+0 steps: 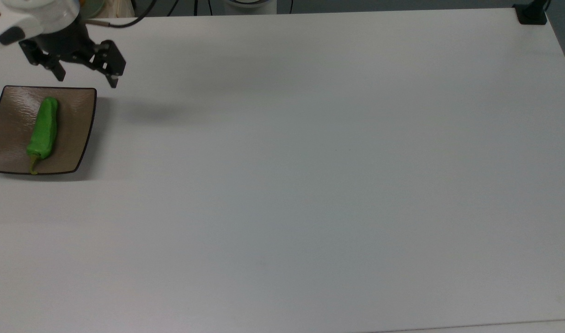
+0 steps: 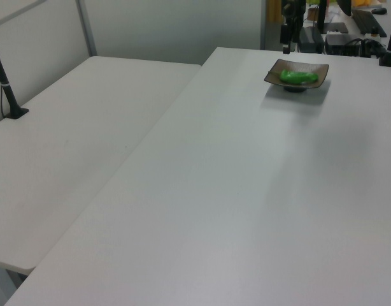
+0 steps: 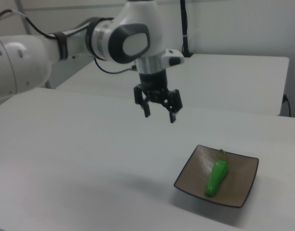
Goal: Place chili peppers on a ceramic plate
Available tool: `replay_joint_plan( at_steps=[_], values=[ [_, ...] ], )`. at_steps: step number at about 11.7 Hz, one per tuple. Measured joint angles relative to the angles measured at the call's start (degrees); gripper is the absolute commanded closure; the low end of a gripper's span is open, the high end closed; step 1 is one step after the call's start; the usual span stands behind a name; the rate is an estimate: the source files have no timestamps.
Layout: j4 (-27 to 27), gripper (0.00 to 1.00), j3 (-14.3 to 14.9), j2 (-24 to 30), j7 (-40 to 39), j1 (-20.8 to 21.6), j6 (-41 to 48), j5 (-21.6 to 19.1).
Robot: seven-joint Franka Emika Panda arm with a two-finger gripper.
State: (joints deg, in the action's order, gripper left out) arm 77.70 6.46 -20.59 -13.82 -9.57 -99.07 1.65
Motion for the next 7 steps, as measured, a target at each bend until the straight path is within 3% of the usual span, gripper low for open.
replay_joint_plan(
  at_steps=[3,7],
  values=[
    [1.0,0.00,-3.2,4.2,1.3,1.1,5.5,-1.8],
    [6.8,0.00,-7.9,11.0,2.2,2.5,6.3,-1.9]
  ],
)
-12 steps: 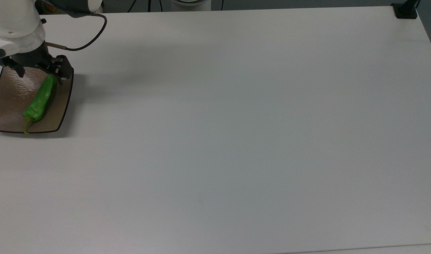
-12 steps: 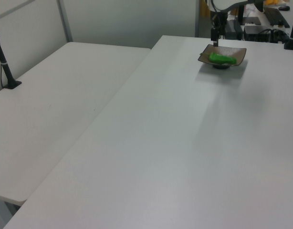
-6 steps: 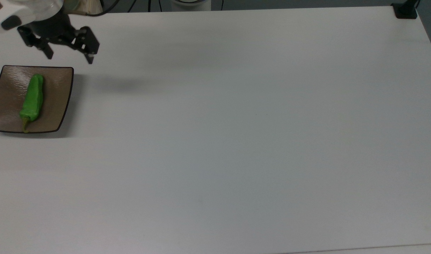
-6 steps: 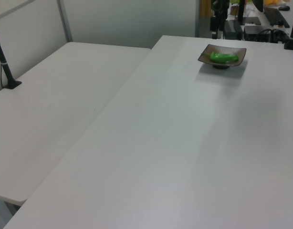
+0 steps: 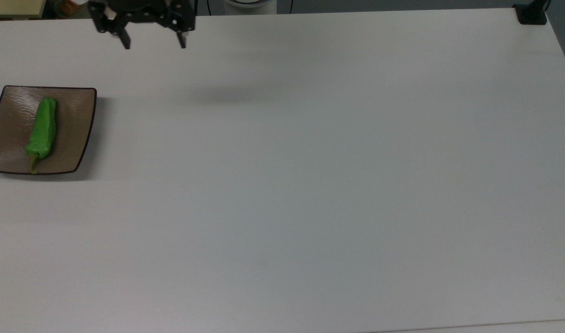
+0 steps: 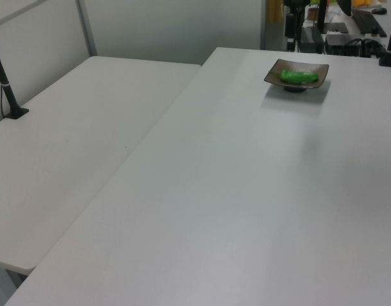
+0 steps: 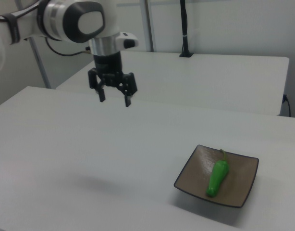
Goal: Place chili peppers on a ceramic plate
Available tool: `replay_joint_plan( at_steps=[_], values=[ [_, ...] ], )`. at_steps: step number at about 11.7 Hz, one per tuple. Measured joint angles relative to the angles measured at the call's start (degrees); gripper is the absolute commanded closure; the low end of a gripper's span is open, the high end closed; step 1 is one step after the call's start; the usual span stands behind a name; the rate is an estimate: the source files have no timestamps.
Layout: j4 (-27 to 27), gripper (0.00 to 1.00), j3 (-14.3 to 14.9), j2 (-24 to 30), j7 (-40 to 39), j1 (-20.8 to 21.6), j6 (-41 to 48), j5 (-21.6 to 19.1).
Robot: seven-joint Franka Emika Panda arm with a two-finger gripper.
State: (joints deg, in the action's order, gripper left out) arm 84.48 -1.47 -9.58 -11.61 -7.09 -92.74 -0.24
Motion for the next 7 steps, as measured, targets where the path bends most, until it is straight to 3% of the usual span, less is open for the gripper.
replay_joint_plan(
  at_steps=[3,5,7],
  values=[
    [4.7,0.00,-0.5,3.2,2.0,3.8,-1.3,0.0],
    [9.9,0.00,-0.5,5.8,2.2,5.0,-7.5,0.0],
    [13.5,0.00,1.4,7.9,2.2,7.2,-10.1,0.0]
  ],
)
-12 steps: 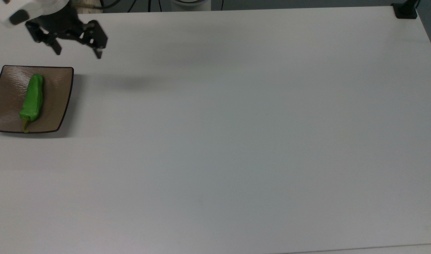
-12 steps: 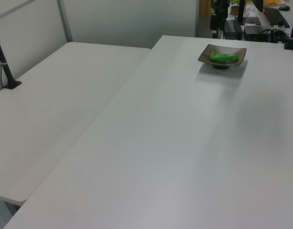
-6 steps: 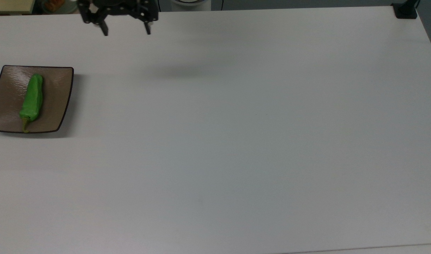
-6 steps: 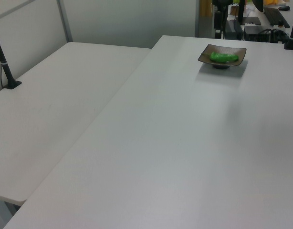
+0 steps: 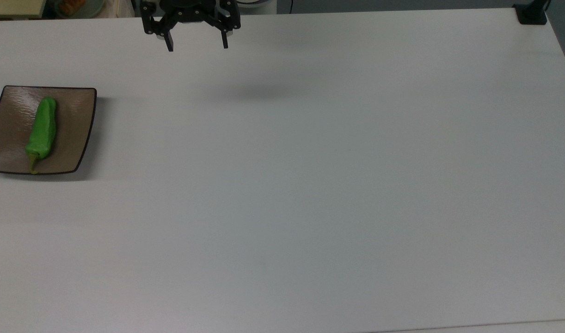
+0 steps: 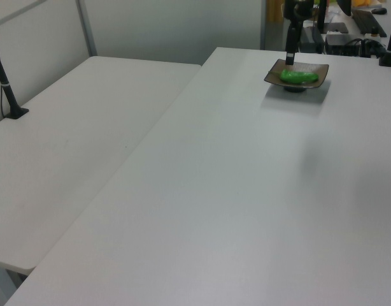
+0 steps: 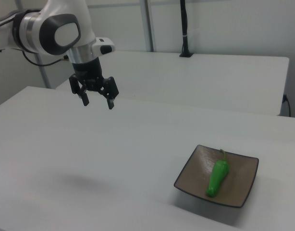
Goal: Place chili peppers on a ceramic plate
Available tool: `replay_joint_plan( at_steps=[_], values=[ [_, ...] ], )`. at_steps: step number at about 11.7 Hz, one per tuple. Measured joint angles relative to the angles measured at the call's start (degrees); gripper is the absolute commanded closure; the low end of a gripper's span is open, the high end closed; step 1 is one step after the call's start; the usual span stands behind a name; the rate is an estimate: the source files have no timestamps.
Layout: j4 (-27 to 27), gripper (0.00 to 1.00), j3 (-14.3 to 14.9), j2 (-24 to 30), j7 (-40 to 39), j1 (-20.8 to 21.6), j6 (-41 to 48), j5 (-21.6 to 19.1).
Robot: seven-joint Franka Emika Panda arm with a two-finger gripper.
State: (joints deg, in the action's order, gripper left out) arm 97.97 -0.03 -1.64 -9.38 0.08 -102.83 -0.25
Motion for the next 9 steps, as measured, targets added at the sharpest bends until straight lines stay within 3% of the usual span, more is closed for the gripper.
replay_joint_plan(
  at_steps=[2,9],
  values=[
    [0.9,0.00,2.3,0.8,1.1,2.2,-0.2,0.0],
    [1.3,0.00,4.8,1.2,1.9,2.8,-0.4,0.0]
  ],
)
